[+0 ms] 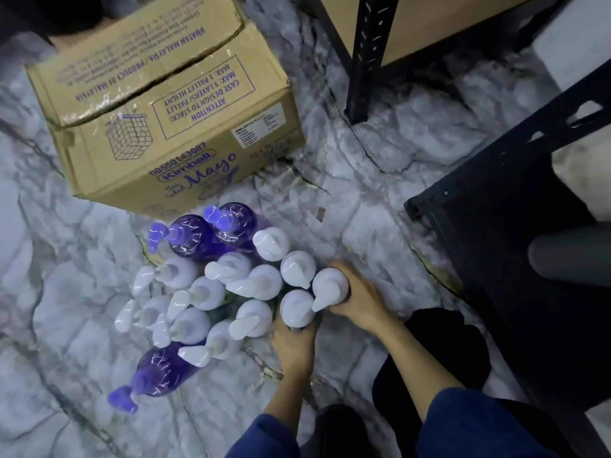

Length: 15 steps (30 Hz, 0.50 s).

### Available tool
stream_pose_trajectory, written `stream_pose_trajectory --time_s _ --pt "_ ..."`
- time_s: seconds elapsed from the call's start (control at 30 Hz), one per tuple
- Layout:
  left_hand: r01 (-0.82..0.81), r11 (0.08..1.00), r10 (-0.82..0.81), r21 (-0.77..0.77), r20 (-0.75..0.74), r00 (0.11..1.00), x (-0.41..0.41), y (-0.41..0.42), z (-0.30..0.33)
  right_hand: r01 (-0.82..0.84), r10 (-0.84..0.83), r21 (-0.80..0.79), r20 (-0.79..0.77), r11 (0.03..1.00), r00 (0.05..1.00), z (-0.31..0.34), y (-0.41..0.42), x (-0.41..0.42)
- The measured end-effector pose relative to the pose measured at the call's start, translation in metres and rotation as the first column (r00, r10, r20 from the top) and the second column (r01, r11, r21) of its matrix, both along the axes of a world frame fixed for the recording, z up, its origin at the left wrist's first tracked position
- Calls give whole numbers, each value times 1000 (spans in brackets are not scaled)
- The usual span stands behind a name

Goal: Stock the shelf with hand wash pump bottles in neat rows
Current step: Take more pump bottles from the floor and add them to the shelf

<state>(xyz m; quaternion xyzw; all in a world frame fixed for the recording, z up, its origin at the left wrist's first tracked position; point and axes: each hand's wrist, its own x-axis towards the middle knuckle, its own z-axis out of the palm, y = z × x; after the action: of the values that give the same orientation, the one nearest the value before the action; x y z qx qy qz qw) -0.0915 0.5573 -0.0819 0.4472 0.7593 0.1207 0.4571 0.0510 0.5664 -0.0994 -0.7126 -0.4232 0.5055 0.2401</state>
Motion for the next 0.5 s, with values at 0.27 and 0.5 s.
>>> stream_pose_trajectory --time_s 0.27,0.5 --pt "-132 963 89 236 186 979 9 -14 23 192 -196 -40 -151 980 969 18 -5 6" --pt "-137 912 21 386 291 956 15 -23 61 469 -464 -21 -183 883 867 59 -1 16"
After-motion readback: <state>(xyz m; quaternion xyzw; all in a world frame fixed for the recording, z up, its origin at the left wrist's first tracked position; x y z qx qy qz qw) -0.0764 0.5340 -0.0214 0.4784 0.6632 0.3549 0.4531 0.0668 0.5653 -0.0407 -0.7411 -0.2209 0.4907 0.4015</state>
